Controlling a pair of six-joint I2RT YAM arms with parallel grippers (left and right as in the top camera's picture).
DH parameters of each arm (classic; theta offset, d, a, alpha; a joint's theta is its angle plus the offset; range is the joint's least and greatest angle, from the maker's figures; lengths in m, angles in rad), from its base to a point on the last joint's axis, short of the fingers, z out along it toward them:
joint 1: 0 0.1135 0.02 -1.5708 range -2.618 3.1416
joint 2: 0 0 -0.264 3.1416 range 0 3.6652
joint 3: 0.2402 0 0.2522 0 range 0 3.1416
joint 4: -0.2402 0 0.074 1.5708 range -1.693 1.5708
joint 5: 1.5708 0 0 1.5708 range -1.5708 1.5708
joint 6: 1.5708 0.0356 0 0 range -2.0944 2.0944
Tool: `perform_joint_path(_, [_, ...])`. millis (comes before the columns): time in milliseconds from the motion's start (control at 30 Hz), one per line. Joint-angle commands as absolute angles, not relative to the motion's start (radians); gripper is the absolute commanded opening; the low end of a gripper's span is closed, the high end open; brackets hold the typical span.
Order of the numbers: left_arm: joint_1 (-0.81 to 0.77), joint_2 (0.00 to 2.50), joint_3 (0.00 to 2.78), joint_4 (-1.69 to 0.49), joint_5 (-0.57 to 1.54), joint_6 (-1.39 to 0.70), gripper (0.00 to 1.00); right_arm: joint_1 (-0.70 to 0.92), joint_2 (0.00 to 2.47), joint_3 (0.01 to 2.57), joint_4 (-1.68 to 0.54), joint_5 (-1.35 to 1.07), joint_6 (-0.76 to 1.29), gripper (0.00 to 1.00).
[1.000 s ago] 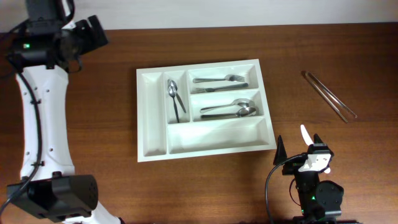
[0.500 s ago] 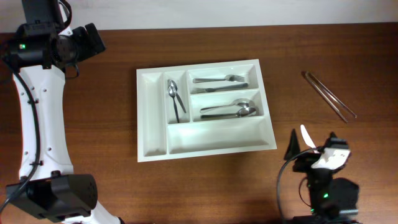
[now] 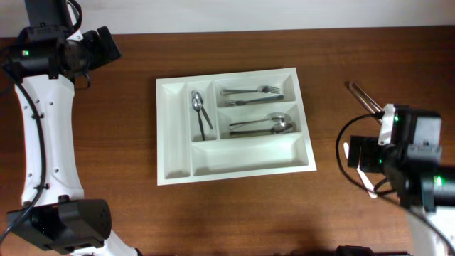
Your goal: Pack container
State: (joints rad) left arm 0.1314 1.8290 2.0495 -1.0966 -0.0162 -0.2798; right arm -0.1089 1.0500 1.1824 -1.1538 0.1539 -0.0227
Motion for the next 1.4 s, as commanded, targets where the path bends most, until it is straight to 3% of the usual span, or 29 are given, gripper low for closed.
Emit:
perform_joint_path(0, [0.134,1.83,2.052,-1.094,-0.023,-0.268,0.99,-0.166,1.159,1.201,-1.163,0.109,-0.03,0.99])
perform_joint_path(333, [0.134,1.83,2.053,-1.094,-0.023,-0.268,0.99,-0.191,1.295,1.198,-1.171,0.234,-0.102,0.99])
perform_joint_path(567, [0.134,1.83,2.052,-1.094,-0.023,-0.268,0.99,-0.243,1.524,1.195,-1.167,0.21,-0.173,1.0])
perform_joint_path(633, [0.134,1.83,2.052,-1.094,-0.023,-0.268,0.99,-0.243,1.621,1.195,-1.169,0.21,-0.2,0.95])
perform_joint_path(900, [0.134,1.831,2.052,-1.094,-0.023,-0.268,0.99,-0.244,1.814,1.194,-1.111,0.158,-0.233,0.92])
perform_joint_path(1200, [0.134,1.83,2.052,-1.094,-0.023,-0.268,0.99,-0.249,1.849,1.151,-0.978,0.134,-0.304,0.92])
perform_joint_path(1367, [0.134,1.83,2.052,-1.094,-0.023,-0.268,0.99,-0.303,1.849,1.091,-0.913,0.105,-0.303,0.84])
